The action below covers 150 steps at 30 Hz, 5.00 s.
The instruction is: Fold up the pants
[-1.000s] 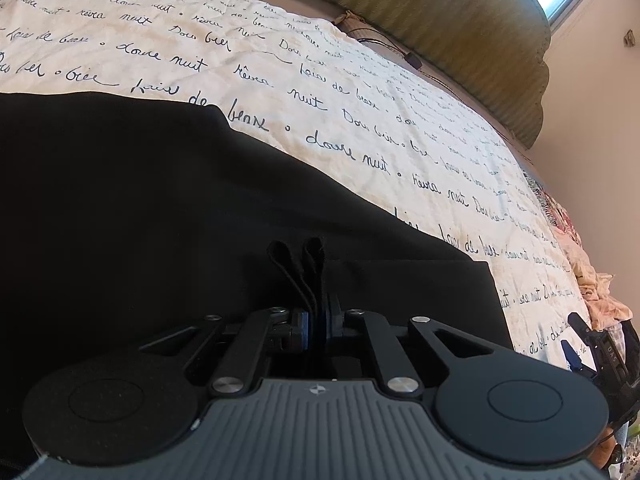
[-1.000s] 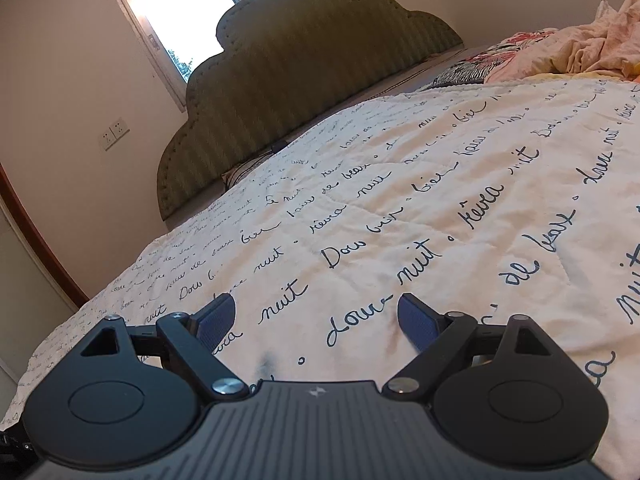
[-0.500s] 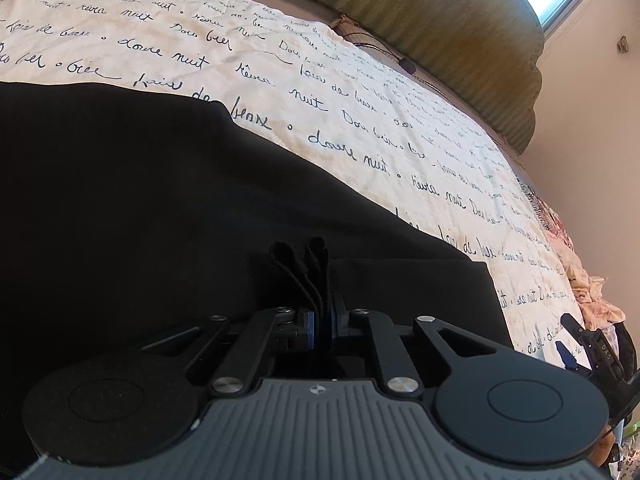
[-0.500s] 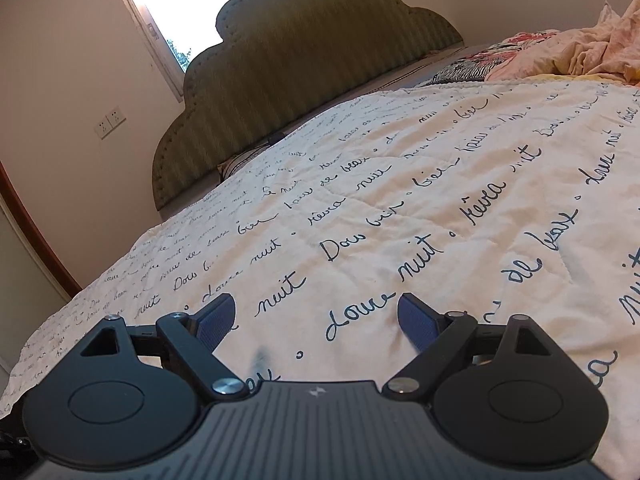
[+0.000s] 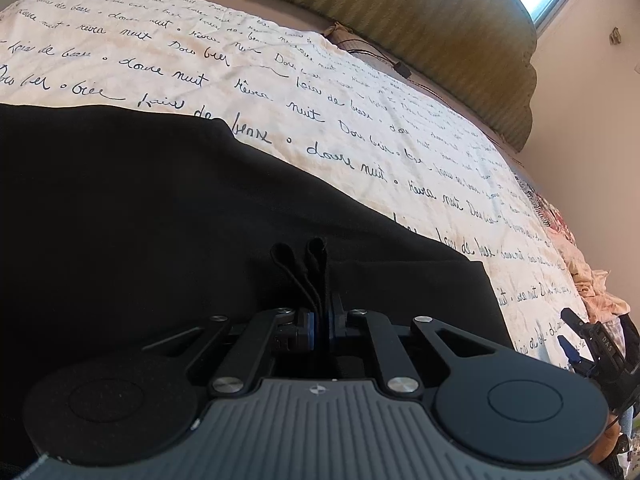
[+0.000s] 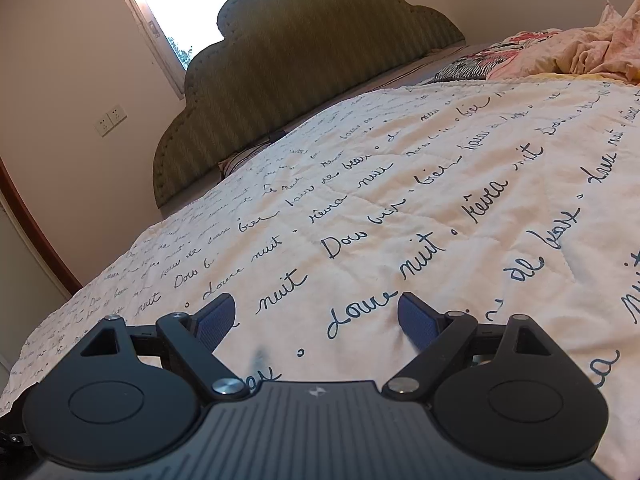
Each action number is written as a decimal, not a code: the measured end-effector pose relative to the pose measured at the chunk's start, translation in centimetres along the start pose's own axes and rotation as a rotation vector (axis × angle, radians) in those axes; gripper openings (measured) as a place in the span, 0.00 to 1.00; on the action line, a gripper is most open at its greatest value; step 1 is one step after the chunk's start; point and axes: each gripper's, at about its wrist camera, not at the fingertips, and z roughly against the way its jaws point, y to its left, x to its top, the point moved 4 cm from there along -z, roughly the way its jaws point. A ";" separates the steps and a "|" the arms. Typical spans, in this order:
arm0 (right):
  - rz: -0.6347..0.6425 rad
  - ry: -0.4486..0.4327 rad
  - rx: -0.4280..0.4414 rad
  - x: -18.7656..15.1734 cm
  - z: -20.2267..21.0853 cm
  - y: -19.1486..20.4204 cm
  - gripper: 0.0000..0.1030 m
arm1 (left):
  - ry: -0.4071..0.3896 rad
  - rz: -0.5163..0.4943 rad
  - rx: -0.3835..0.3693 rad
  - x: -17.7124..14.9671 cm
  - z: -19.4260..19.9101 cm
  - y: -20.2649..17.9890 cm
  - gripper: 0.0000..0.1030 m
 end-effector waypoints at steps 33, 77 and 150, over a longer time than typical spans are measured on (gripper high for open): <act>-0.299 0.462 0.502 -5.0 3.7 11.3 0.87 | -0.033 0.106 -0.150 -4.8 1.5 -2.6 0.59; -0.653 0.492 0.469 -9.3 -0.3 8.4 0.73 | -0.170 -0.001 -0.220 -7.2 1.6 -1.5 0.60; 1.087 0.166 0.921 -31.1 3.2 51.1 0.17 | -0.474 0.788 0.162 -3.3 14.3 21.5 0.65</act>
